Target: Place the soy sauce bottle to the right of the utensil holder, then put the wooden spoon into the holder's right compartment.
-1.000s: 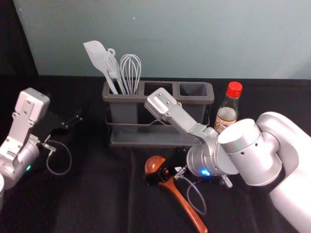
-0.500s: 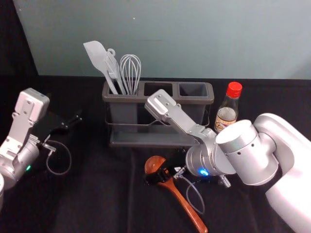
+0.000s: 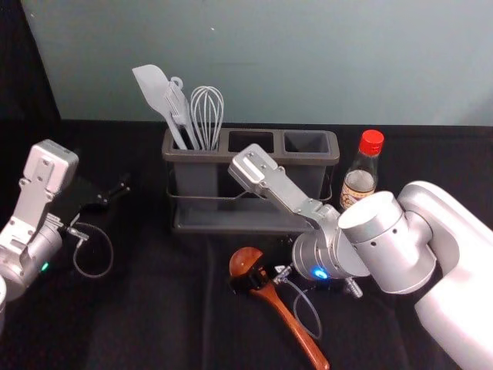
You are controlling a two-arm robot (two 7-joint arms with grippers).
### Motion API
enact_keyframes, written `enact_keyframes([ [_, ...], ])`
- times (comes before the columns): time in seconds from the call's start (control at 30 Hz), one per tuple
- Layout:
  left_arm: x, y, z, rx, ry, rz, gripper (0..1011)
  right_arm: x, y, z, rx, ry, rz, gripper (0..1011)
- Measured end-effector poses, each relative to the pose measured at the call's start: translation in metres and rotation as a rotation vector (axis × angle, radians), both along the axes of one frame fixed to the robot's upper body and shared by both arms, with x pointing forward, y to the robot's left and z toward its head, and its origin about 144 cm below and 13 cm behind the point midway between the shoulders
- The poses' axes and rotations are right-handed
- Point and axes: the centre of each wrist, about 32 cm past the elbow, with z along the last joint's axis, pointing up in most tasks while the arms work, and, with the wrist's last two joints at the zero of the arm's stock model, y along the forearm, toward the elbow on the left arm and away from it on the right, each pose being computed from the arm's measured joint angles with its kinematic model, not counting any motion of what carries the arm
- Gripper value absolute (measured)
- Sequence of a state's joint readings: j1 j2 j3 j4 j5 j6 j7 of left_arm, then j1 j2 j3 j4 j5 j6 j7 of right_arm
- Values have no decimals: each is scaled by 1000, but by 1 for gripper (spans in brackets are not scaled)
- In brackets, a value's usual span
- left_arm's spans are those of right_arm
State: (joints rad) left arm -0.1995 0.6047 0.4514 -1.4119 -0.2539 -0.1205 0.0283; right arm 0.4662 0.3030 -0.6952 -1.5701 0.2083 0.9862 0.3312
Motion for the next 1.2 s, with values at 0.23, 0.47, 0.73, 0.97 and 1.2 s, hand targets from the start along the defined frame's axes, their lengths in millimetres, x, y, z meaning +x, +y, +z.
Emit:
enact_keyframes([
  [0.23, 0, 0, 0, 0, 0, 0, 1005, 2, 3, -3, 7, 6, 5, 1003],
  [0.47, 0, 0, 0, 0, 0, 0, 1005, 2, 5, -5, -1, 1, 12, 1002],
  [0.73, 0, 0, 0, 0, 0, 0, 1005, 2, 6, -6, -5, -2, 14, 1002],
  [0.97, 0, 0, 0, 0, 0, 0, 1005, 2, 6, -6, -5, -1, 14, 1002],
  [1.2, 0, 0, 0, 0, 0, 0, 1005, 2, 6, -6, -4, 0, 14, 919],
])
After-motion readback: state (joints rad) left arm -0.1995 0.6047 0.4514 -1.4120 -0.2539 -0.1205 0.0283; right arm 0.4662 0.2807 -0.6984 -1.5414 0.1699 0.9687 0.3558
